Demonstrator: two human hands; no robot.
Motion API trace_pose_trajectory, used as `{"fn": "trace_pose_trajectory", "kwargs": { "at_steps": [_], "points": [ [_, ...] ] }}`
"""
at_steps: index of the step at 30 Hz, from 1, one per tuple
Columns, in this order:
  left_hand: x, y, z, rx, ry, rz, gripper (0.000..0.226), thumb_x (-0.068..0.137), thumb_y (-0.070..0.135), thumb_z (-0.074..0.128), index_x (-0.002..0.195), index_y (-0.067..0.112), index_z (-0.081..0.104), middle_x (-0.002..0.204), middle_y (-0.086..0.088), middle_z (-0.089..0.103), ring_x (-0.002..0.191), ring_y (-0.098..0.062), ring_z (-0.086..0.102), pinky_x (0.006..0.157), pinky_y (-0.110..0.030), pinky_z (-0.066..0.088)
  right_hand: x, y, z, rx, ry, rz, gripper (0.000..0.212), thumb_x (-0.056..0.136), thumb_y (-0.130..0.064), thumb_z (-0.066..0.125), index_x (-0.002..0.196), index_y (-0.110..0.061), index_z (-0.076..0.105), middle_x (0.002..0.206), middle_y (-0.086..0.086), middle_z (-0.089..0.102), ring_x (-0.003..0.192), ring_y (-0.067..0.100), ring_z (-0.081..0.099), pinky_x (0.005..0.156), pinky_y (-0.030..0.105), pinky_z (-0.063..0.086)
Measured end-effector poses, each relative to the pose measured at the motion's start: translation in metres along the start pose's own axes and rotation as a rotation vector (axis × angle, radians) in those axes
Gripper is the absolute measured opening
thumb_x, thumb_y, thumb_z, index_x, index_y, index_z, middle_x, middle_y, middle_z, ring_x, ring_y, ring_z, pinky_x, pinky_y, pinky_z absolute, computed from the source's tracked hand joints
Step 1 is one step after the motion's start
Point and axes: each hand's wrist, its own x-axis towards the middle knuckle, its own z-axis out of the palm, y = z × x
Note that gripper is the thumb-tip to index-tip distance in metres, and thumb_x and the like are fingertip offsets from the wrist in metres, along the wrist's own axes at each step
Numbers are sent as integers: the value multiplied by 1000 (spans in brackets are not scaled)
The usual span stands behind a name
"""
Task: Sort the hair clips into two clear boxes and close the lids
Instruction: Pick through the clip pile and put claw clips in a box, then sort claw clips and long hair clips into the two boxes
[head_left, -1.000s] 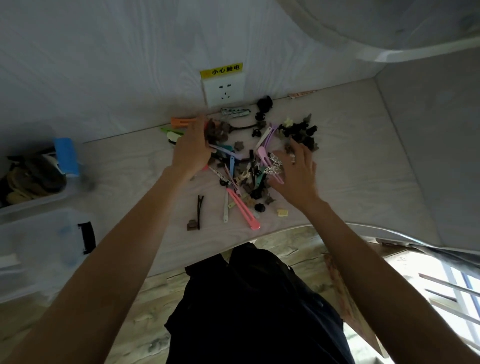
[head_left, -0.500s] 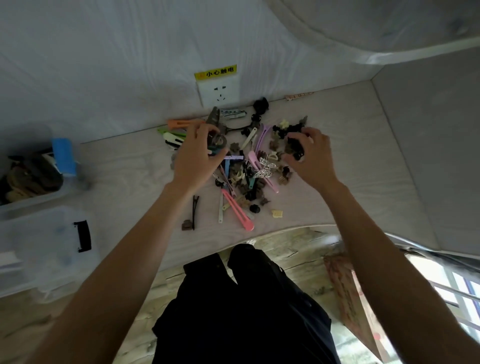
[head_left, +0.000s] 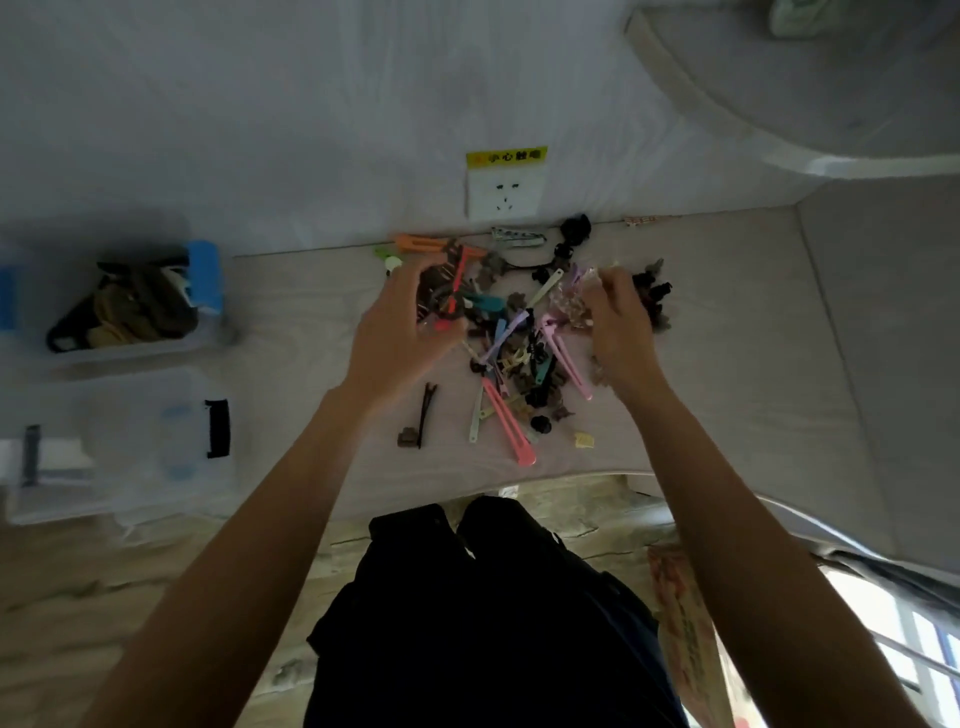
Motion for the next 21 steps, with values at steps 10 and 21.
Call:
{"fn": "trace_pose_trajectory", "kwargs": {
  "at_steps": [10, 21],
  "points": [
    [-60, -82, -176, -85, 489, -199, 64, 74, 15, 75, 130, 13, 44, 119, 4, 55, 103, 0, 54, 93, -11, 42, -22, -97, 195, 56, -542, -42, 6, 95, -21, 50, 94, -15, 50, 85, 6, 61, 64, 6, 60, 56, 14, 51],
    [-41, -186, -230, 276, 353, -520, 68, 83, 35, 64, 140, 19, 31, 137, -16, 42, 122, -35, 45, 97, -42, 39, -37, -132, 332, -630, -610, -633, 21, 91, -26, 52, 96, -6, 57, 91, 12, 66, 79, 27, 59, 77, 41, 47]
  ]
}}
